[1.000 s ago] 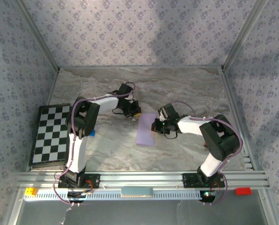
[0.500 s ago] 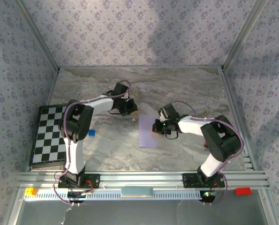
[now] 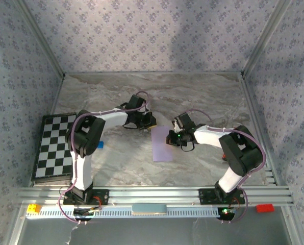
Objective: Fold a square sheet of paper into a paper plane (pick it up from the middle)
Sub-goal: Fold the paper in half at the center of the table.
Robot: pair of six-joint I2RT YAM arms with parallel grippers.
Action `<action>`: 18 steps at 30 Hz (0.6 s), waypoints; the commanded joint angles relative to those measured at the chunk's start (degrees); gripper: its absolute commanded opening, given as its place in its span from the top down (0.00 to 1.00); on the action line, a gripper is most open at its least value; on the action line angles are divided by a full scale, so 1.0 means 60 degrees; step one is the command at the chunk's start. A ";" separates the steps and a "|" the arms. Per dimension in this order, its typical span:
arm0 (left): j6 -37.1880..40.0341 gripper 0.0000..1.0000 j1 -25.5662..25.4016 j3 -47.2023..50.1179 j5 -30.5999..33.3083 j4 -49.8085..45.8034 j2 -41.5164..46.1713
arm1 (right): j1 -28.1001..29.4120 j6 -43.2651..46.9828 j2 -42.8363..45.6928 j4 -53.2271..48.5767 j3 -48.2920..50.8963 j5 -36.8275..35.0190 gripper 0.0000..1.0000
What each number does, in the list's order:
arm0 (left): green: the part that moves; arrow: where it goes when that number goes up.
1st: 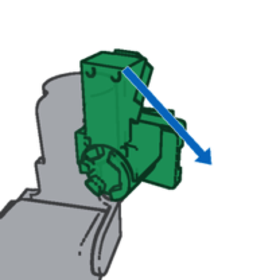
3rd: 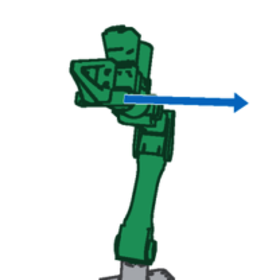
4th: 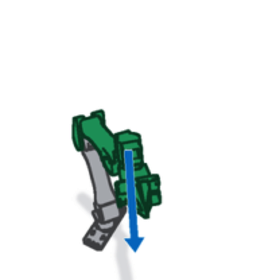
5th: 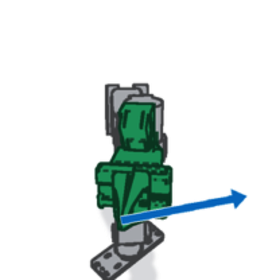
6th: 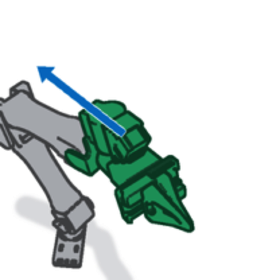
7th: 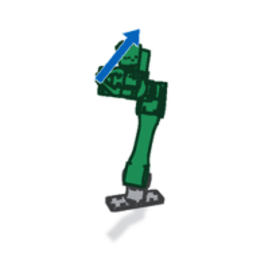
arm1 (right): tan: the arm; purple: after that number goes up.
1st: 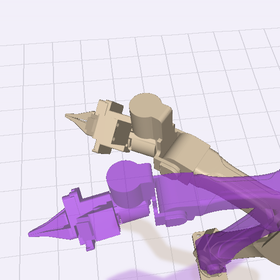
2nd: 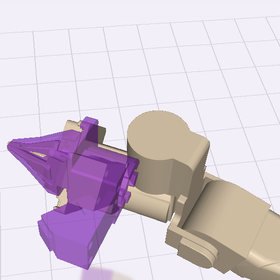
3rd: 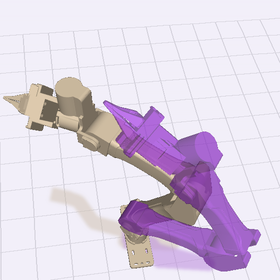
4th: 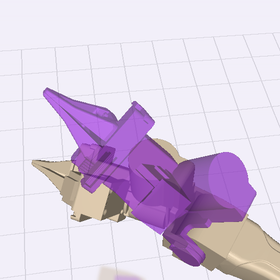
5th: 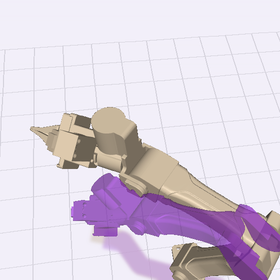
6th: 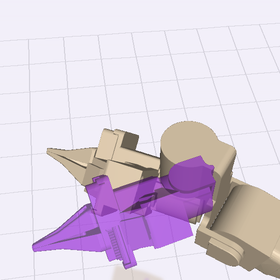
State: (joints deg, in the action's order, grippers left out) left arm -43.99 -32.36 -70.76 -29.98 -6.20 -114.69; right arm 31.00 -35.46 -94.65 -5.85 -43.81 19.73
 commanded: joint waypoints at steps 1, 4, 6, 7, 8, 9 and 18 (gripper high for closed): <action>0.0194 0.90 0.0066 0.0131 0.0185 0.0092 -0.0427 | -0.0041 0.0198 -0.0421 -0.1728 0.0408 -0.0689 1.00; 0.0143 0.90 0.0157 0.0412 0.0351 0.0262 -0.0567 | -0.0041 0.0183 -0.0412 -0.1701 0.0445 -0.0692 1.00; 0.0093 0.90 0.0254 0.0575 0.0414 0.0392 -0.0602 | -0.0041 0.0186 -0.0429 -0.1645 0.0492 -0.0678 1.00; 0.0060 0.90 0.0284 0.0636 0.0460 0.0416 -0.0590 | -0.0052 0.0178 -0.0437 -0.1626 0.0518 -0.0675 1.00; 0.0065 0.90 0.0309 0.0660 0.0520 0.0405 -0.0585 | -0.0040 0.0176 -0.0460 -0.1617 0.0527 -0.0669 1.00; 0.0033 0.90 0.0342 0.0647 0.0542 0.0399 -0.0573 | -0.0044 0.0154 -0.0475 -0.1592 0.0547 -0.0656 1.00; 0.0192 0.83 0.0389 -0.0003 0.0384 -0.0185 0.0350 | -0.0040 0.0113 -0.0453 -0.1552 0.0520 -0.0629 1.00</action>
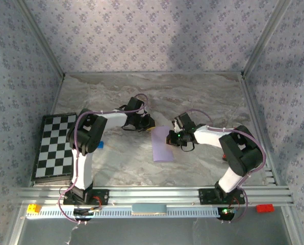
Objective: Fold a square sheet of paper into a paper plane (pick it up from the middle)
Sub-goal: Fold the paper in half at the center of the table.
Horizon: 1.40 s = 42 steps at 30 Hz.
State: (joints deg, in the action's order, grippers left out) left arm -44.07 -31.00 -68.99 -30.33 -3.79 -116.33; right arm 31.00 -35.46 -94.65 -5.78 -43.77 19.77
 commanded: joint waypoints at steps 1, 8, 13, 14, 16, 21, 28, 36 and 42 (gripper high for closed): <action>0.0230 0.82 0.0167 -0.0333 0.0420 -0.0672 0.0804 | -0.0050 0.0116 -0.0441 -0.1568 0.0513 -0.0634 1.00; 0.0312 0.79 -0.0329 0.0249 0.0197 -0.1075 0.2054 | -0.0042 0.0052 -0.0403 -0.1526 0.0497 -0.0652 1.00; -0.0194 0.85 -0.0962 0.1595 -0.0224 -0.0402 0.2657 | -0.0062 -0.0007 -0.0401 -0.1475 0.0513 -0.0673 1.00; -0.0229 0.86 -0.1096 0.1801 -0.0259 -0.0361 0.2738 | -0.0067 -0.0021 -0.0410 -0.1461 0.0535 -0.0660 1.00; -0.0374 0.87 -0.1347 0.2192 -0.0335 -0.0100 0.2882 | -0.0068 -0.0017 -0.0423 -0.1433 0.0556 -0.0673 1.00; -0.0584 0.87 -0.1812 0.2905 -0.0428 0.0611 0.2986 | -0.0070 -0.0022 -0.0444 -0.1401 0.0598 -0.0673 1.00; -0.0400 0.86 -0.1977 0.3614 -0.0684 0.1056 0.3080 | -0.0071 -0.0021 -0.0497 -0.1404 0.0613 -0.0668 1.00; 0.0193 0.86 -0.2030 0.4417 -0.0313 0.0742 0.2979 | -0.0055 -0.0015 -0.0523 -0.1408 0.0620 -0.0685 1.00; 0.0248 0.86 -0.2036 0.4418 -0.0146 0.0407 0.3496 | -0.0068 -0.0022 -0.0485 -0.1395 0.0671 -0.0672 1.00</action>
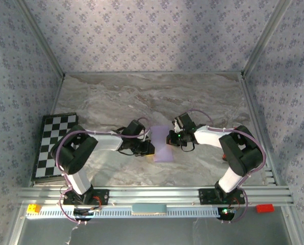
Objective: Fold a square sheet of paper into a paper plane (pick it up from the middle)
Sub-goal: Fold the paper in half at the center of the table.
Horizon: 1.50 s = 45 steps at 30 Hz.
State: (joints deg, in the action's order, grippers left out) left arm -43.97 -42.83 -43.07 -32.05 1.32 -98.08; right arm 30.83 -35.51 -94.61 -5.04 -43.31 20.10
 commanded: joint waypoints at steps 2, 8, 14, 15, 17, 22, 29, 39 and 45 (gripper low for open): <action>0.0133 0.86 -0.0100 -0.0104 0.0147 -0.0613 0.0794 | -0.0037 -0.0007 -0.0490 -0.1514 0.0590 -0.0719 1.00; -0.0525 0.86 -0.0440 -0.0646 -0.0275 -0.0229 0.1098 | -0.0027 -0.0009 -0.0502 -0.1497 0.0625 -0.0736 1.00; -0.0872 0.88 -0.1038 -0.0580 -0.0328 0.0246 0.0398 | -0.0026 -0.0005 -0.0532 -0.1495 0.0560 -0.0728 1.00; -0.0910 0.88 -0.1086 -0.0481 -0.0256 0.0335 0.0320 | -0.0036 -0.0014 -0.0533 -0.1509 0.0561 -0.0724 1.00; -0.1006 0.88 -0.1124 -0.0232 -0.0167 0.0595 0.0210 | -0.0026 -0.0014 -0.0538 -0.1495 0.0572 -0.0737 1.00; -0.0938 0.88 -0.1133 0.0293 0.0009 0.0925 0.0002 | 0.0002 -0.0223 -0.0616 -0.1427 0.0595 -0.0705 1.00; -0.1095 0.88 -0.1170 0.1184 0.0072 0.1405 -0.0025 | 0.0002 -0.0222 -0.0610 -0.1458 0.0601 -0.0727 1.00; -0.1059 0.87 -0.1175 0.1119 0.0443 0.0633 0.1726 | 0.0028 -0.0161 -0.0523 -0.1256 0.0533 -0.0483 1.00; -0.0700 0.87 -0.0465 -0.0114 0.0724 -0.0176 0.1817 | 0.0090 -0.0161 -0.0063 -0.1092 0.0185 -0.0095 1.00</action>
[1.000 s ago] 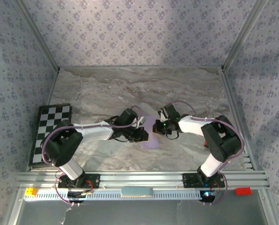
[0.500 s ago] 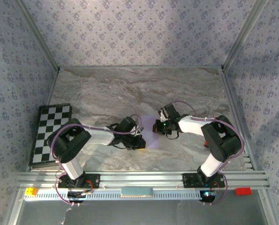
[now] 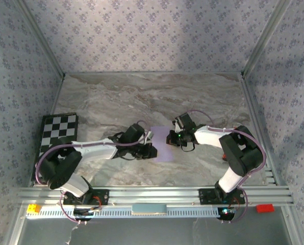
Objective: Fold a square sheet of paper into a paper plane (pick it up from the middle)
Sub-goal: Fold the paper in half at the center of the table, then fold the triangle a second time at the center of the table.
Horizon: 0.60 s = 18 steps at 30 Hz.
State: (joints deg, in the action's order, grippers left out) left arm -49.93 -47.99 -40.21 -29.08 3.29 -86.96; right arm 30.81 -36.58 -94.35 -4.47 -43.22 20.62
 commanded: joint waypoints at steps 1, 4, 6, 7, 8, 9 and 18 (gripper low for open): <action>0.0269 0.87 0.0584 -0.0798 0.0182 -0.0468 -0.0278 | 0.0086 0.0017 0.0008 -0.1150 0.0120 -0.0117 1.00; 0.0308 0.87 0.1019 -0.1506 0.0108 -0.0397 -0.1079 | 0.0083 0.0017 0.0250 -0.1216 -0.0054 -0.0067 1.00; 0.0337 0.87 0.1230 -0.1983 0.0075 -0.0372 -0.1635 | 0.0081 0.0017 0.0314 -0.1312 -0.0125 -0.0070 1.00; 0.0362 0.87 0.1278 -0.2242 0.0071 -0.0385 -0.1904 | 0.0073 0.0024 0.0323 -0.1334 -0.0135 -0.0048 1.00; 0.0378 0.87 0.1337 -0.2434 0.0059 -0.0401 -0.2164 | 0.0077 0.0017 0.0328 -0.1342 -0.0136 -0.0028 1.00; 0.0397 0.87 0.1361 -0.2659 -0.0015 -0.0388 -0.2456 | 0.0081 0.0017 0.0325 -0.1346 -0.0128 -0.0032 1.00; 0.0803 0.87 0.1453 -0.3421 -0.0150 -0.0665 -0.3684 | 0.0080 -0.0204 0.1090 -0.0908 0.0300 0.0127 0.93</action>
State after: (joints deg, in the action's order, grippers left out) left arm -47.35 -39.72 -59.33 -29.12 1.23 -108.22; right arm 31.07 -36.69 -91.24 -8.67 -42.48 20.86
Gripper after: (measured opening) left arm 0.130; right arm 0.065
